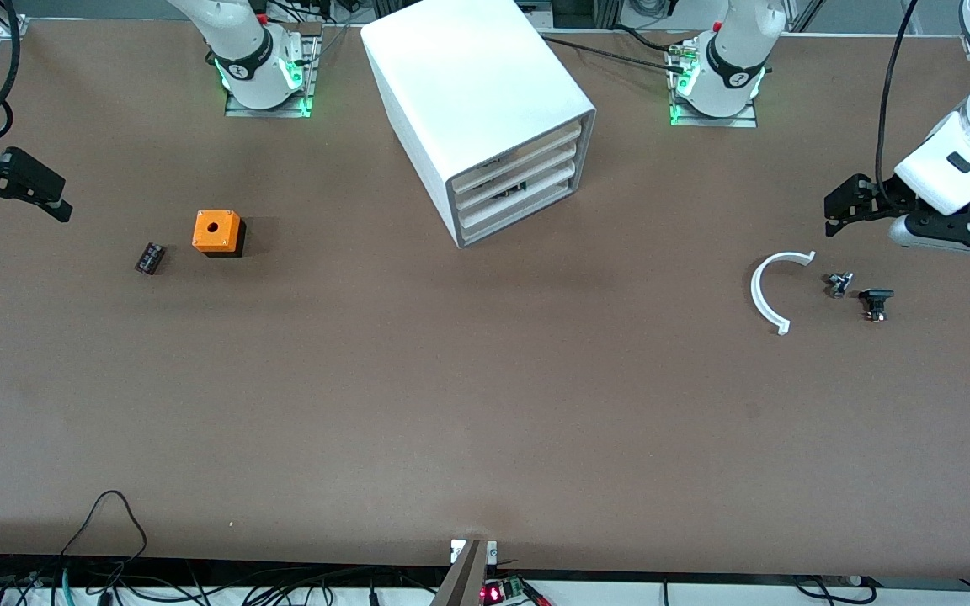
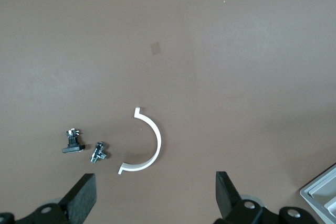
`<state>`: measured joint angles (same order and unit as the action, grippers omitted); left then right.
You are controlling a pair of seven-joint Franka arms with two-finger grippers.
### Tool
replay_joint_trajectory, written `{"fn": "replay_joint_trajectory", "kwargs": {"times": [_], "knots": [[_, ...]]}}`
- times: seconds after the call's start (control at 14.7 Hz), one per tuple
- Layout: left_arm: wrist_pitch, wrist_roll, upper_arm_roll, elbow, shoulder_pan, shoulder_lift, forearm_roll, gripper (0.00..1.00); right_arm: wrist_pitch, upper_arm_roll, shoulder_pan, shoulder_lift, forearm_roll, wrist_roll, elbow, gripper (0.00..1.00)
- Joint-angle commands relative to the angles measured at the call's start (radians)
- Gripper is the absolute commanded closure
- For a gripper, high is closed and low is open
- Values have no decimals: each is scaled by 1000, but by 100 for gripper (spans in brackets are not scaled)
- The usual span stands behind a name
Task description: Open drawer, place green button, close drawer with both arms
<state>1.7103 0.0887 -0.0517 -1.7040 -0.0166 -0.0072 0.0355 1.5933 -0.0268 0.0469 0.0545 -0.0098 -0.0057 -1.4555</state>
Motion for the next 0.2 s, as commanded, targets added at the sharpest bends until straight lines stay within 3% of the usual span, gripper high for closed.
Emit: {"fn": "replay_joint_trajectory", "kwargs": {"times": [0.0,0.14], "knots": [[-18,0,4,-8,-13,-13,-19,0,4,1,1,-12,-2,0,10,0],[-21,-1,3,-6,-14,-13,-19,0,-4,-1,-1,-12,-1,-3,14,0]]}}
